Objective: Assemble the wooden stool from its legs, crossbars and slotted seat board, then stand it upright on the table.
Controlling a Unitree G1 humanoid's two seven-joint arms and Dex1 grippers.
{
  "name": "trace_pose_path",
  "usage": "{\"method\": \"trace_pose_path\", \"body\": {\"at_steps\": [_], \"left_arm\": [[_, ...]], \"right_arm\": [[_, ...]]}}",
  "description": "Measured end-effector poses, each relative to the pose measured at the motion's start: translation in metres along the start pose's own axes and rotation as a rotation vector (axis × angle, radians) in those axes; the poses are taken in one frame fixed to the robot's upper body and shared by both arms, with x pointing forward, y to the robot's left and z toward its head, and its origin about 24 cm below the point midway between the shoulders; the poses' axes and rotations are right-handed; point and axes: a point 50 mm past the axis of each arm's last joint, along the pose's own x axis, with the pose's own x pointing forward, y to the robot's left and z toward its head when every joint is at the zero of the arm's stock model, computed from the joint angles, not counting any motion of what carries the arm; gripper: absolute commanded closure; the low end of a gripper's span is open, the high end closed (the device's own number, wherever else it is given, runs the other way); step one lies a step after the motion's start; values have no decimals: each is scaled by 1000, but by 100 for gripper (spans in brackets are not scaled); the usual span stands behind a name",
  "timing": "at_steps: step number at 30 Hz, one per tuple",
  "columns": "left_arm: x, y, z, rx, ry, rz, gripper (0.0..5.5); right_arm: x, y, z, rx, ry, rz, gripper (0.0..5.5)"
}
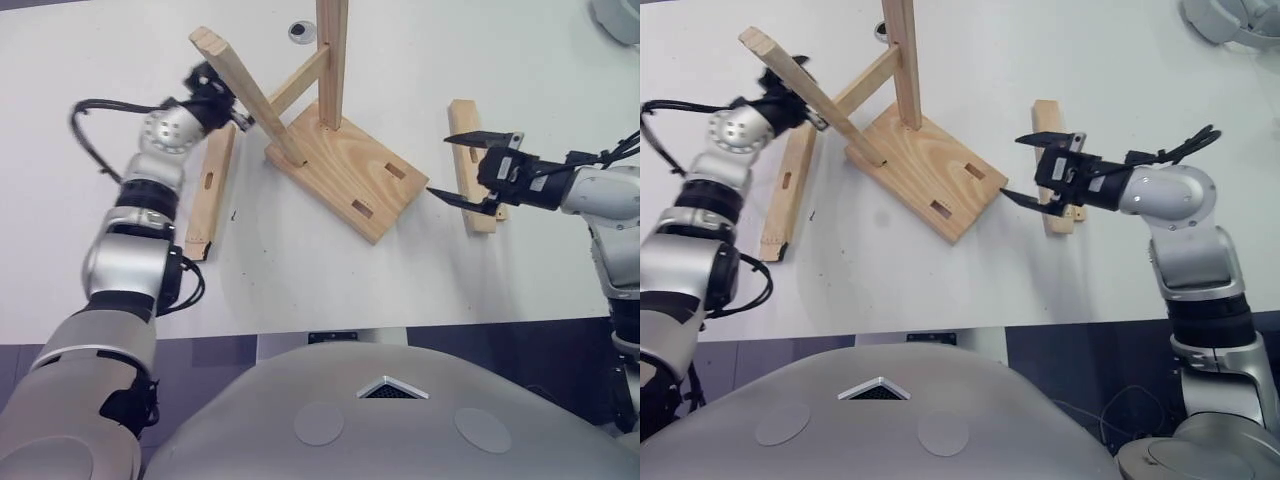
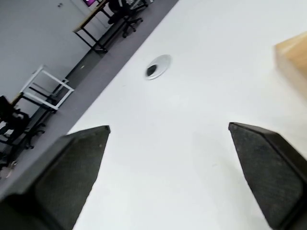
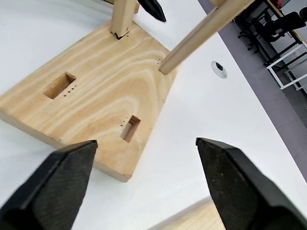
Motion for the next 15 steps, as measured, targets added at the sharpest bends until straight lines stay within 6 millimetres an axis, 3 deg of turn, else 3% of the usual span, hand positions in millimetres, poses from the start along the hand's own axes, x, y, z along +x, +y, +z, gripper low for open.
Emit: {"method": "trace_pose_path", "body": {"at_steps": [1,3,7,11,15], "left_arm": [[-7,9,2,-1,-35,17,93],[-15,9,9,32,-106,-14,93],[-45,-39,14,22,-154,-250,93],[-83,-71,17,114,22,-516,93],[-71,-97,22,86,59,-545,93]], "right_arm": [[-1,-2,-1,4,0,-15,166],[2,-8,-5,0,16,-44,166],[29,-16,-28,-73,165,-110,166],[61,-27,-44,-181,240,-159,166],[77,-15,-48,-193,204,-69,166]]}}
